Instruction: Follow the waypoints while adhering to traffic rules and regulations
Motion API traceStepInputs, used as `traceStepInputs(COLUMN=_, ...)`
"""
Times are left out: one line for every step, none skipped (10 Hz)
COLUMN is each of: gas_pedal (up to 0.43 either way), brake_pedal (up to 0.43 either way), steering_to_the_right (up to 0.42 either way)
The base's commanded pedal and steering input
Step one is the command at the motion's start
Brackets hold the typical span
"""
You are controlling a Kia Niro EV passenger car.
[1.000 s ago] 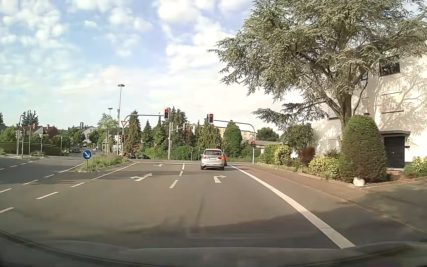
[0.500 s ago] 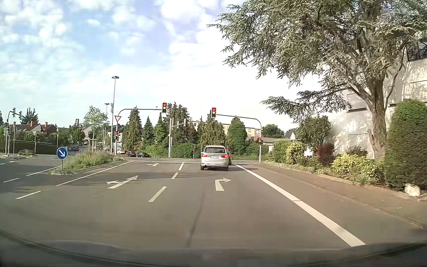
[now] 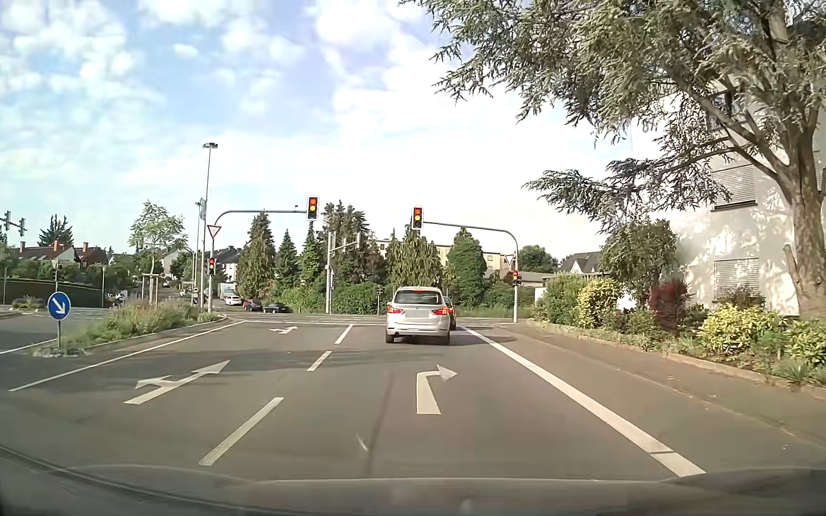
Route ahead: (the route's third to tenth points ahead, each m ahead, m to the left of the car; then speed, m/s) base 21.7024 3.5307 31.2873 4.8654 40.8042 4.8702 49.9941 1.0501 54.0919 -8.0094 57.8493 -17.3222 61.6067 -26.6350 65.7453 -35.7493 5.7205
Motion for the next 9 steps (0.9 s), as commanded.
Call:
traceStepInputs(gas_pedal=0.0, brake_pedal=0.287, steering_to_the_right=-0.014)
traceStepInputs(gas_pedal=0.0, brake_pedal=0.287, steering_to_the_right=-0.014)
traceStepInputs(gas_pedal=0.0, brake_pedal=0.287, steering_to_the_right=-0.014)
traceStepInputs(gas_pedal=0.0, brake_pedal=0.287, steering_to_the_right=-0.014)
traceStepInputs(gas_pedal=0.0, brake_pedal=0.287, steering_to_the_right=-0.015)
traceStepInputs(gas_pedal=0.0, brake_pedal=0.287, steering_to_the_right=-0.015)
traceStepInputs(gas_pedal=0.0, brake_pedal=0.287, steering_to_the_right=-0.015)
traceStepInputs(gas_pedal=0.0, brake_pedal=0.28, steering_to_the_right=-0.014)
traceStepInputs(gas_pedal=0.0, brake_pedal=0.28, steering_to_the_right=-0.014)
